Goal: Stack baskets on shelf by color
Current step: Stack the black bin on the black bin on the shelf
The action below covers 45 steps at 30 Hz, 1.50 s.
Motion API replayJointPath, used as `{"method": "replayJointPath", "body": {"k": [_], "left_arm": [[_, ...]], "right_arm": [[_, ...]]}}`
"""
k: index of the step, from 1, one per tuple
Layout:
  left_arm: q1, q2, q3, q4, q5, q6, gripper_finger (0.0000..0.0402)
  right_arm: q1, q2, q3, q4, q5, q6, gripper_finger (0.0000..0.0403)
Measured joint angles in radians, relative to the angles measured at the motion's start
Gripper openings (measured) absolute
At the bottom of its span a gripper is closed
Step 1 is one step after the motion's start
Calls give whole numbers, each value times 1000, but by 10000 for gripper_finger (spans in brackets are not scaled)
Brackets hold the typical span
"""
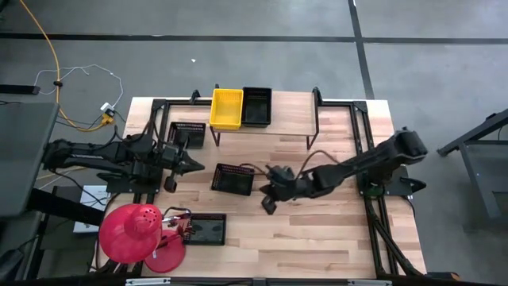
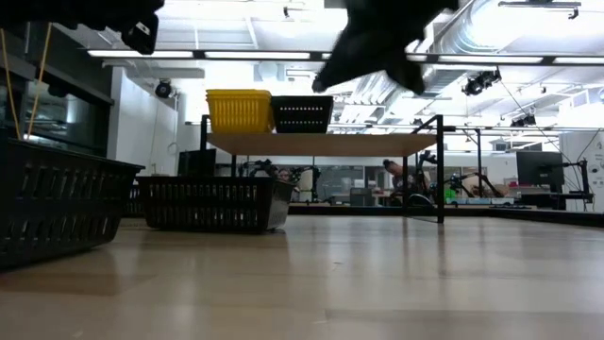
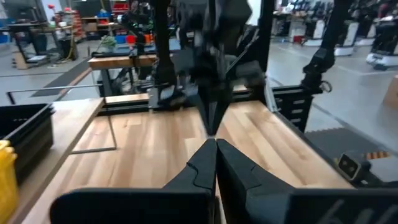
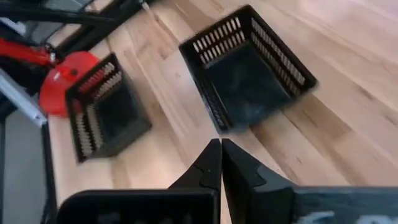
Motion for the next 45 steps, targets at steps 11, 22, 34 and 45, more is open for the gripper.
{"method": "replayJointPath", "body": {"k": [11, 22, 34, 45], "left_arm": [[-39, 0, 0, 22, 0, -68, 0], [-40, 16, 0, 20, -17, -171, 0], [-140, 192, 0, 23, -250, -311, 0], [-228, 216, 0, 30, -390, -332, 0]], "right_arm": [[-55, 154, 64, 274, -98, -73, 4], [-31, 170, 204, 23, 65, -208, 107], [-29, 168, 198, -249, 165, 101, 145], [-59, 279, 190, -107, 155, 299, 145]]}}
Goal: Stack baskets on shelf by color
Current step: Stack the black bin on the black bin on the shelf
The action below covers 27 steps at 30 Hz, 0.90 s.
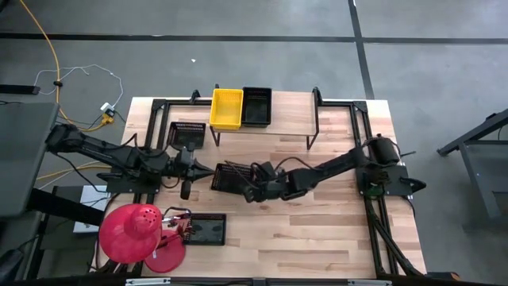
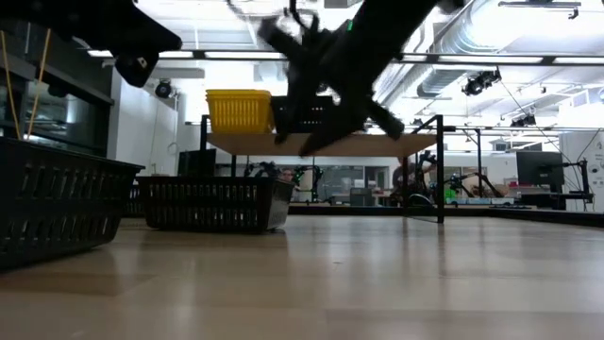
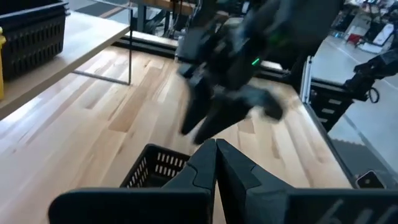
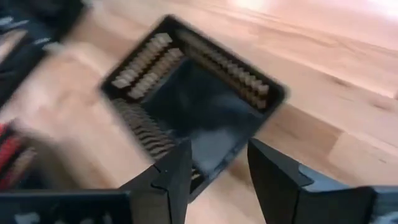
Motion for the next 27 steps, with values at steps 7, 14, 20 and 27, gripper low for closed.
{"method": "replayJointPath", "body": {"k": [7, 14, 20, 27], "left_arm": [[-24, -6, 0, -2, 0, 1, 0], [-42, -6, 0, -2, 0, 0, 0], [-42, -6, 0, -2, 0, -4, 0], [-42, -6, 0, -2, 0, -8, 0]], "right_arm": [[-35, 77, -1, 42, 3, 82, 145], [-43, 97, -1, 57, -19, 99, 145], [-43, 97, -1, 34, -17, 52, 121], [-45, 97, -1, 3, 16, -32, 12]]}}
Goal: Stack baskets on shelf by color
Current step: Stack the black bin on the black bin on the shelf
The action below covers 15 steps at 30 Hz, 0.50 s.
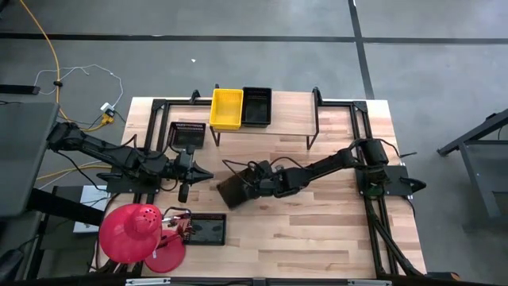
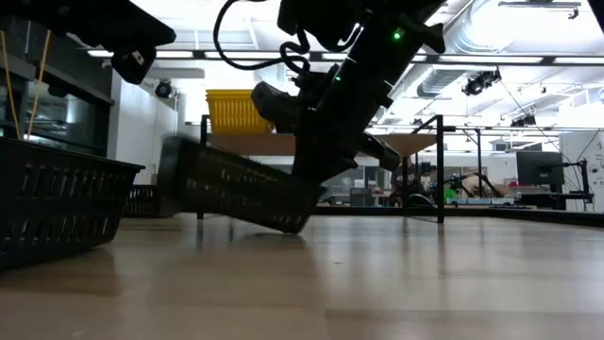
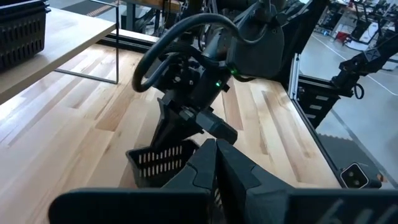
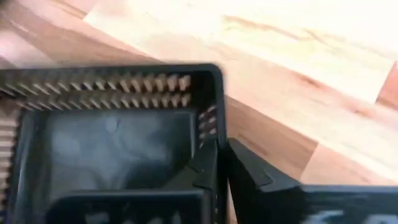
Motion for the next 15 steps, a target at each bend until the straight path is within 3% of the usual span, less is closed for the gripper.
{"method": "replayJointPath", "body": {"k": [6, 15], "left_arm": [[0, 0, 0, 0, 0, 0, 0], [0, 0, 0, 0, -2, 22, 0]], "right_arm": [[0, -74, 0, -91, 26, -113, 6], [19, -360, 0, -233, 69, -454, 3]]}}
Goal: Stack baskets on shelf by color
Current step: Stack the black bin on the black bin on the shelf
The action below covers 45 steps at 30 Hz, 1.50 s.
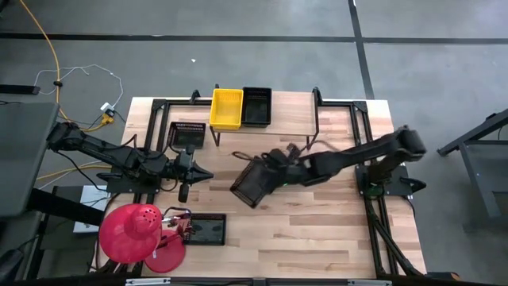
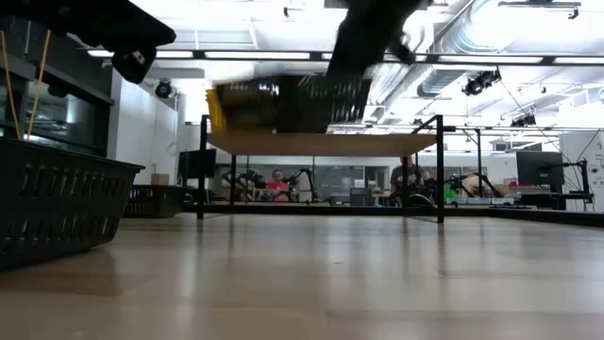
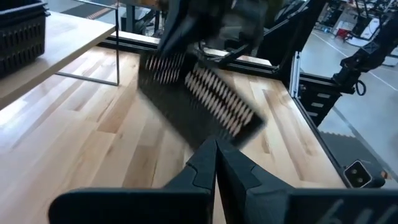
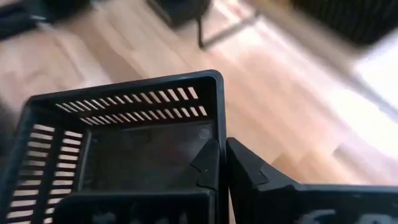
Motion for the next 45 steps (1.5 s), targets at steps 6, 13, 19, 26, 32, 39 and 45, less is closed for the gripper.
{"method": "replayJointPath", "body": {"k": [6, 13, 19, 26, 32, 39, 45], "left_arm": [[1, 0, 0, 10, -29, 51, 0], [0, 0, 0, 72, -27, 61, 0], [0, 3, 0, 74, -13, 61, 0], [0, 34, 0, 74, 14, 60, 0], [0, 72, 0, 77, 5, 57, 0], [0, 97, 0, 76, 5, 58, 0], [0, 103, 0, 78, 2, 57, 0]], "right_arm": [[-29, -219, 0, 17, -47, -407, 2], [-233, -352, 23, 82, -219, -725, 1], [-407, -319, 163, 83, -418, -963, 1], [-585, -172, 411, -58, -635, -1088, 0], [-704, 4, 612, -185, -768, -1156, 0], [-821, 173, 777, -236, -890, -1208, 0], [-895, 269, 846, -239, -1007, -1198, 0]]}}
